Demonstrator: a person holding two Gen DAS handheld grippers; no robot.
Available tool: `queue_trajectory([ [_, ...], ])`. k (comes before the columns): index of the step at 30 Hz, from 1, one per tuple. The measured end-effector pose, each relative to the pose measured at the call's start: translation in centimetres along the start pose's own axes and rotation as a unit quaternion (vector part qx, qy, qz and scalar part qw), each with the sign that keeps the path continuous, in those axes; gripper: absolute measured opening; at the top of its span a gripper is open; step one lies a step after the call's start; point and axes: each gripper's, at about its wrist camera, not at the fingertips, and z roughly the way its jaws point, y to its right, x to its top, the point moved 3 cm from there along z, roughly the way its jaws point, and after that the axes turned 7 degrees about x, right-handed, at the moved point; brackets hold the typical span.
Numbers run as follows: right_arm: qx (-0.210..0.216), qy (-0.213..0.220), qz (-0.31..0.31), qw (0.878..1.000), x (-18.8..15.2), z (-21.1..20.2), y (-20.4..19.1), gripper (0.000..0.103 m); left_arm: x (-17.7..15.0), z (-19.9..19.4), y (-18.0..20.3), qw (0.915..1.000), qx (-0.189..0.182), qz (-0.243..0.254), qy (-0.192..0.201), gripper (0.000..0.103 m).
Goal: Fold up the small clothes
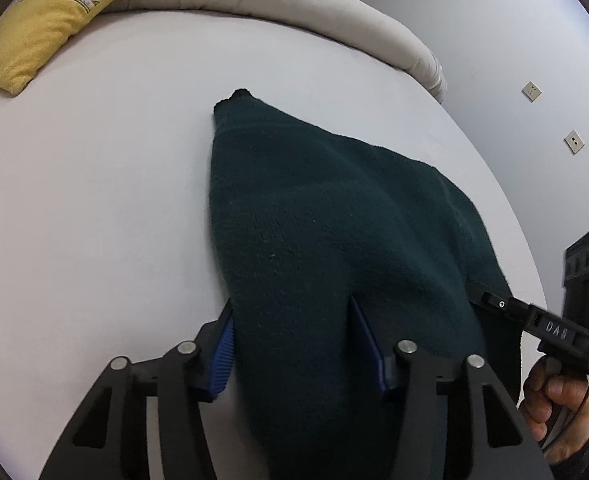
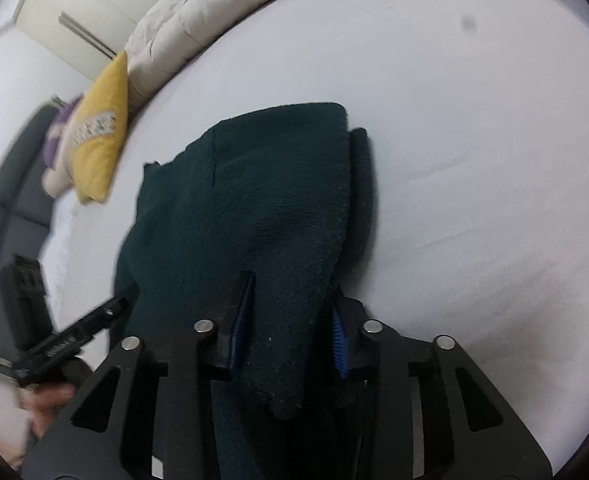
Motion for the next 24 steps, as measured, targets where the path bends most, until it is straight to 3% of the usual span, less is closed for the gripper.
queue_trajectory([
  [4, -0.101, 0.014, -0.094, 0.99, -0.8, -0.9, -4.6, 0.024, -0.3, -1.9, 0.0, 0.9999, 0.009, 0.011, -0.001, 0.04],
  [6, -0.113, 0.025, -0.114, 0.987, -1.2, -2.0, -6.3, 0.023, -0.8, -3.8, 0.1, 0.9996, 0.018, 0.022, 0.005, 0.037],
  [11, -0.093, 0.052, -0.142, 0.984, -3.3, -6.1, -11.4, 0.022, -3.3, -10.6, -1.0, 0.9984, 0.017, 0.038, 0.039, 0.035],
  [18, -0.036, 0.062, -0.178, 0.981, -10.5, -11.5, -19.1, 0.022, -8.9, -19.8, -4.2, 0.9958, 0.027, 0.059, 0.065, 0.035],
  [24, 0.0, 0.046, -0.2, 0.979, -17.2, -12.6, -24.6, 0.022, -13.2, -23.1, -6.9, 0.9953, 0.046, 0.049, 0.07, 0.035],
])
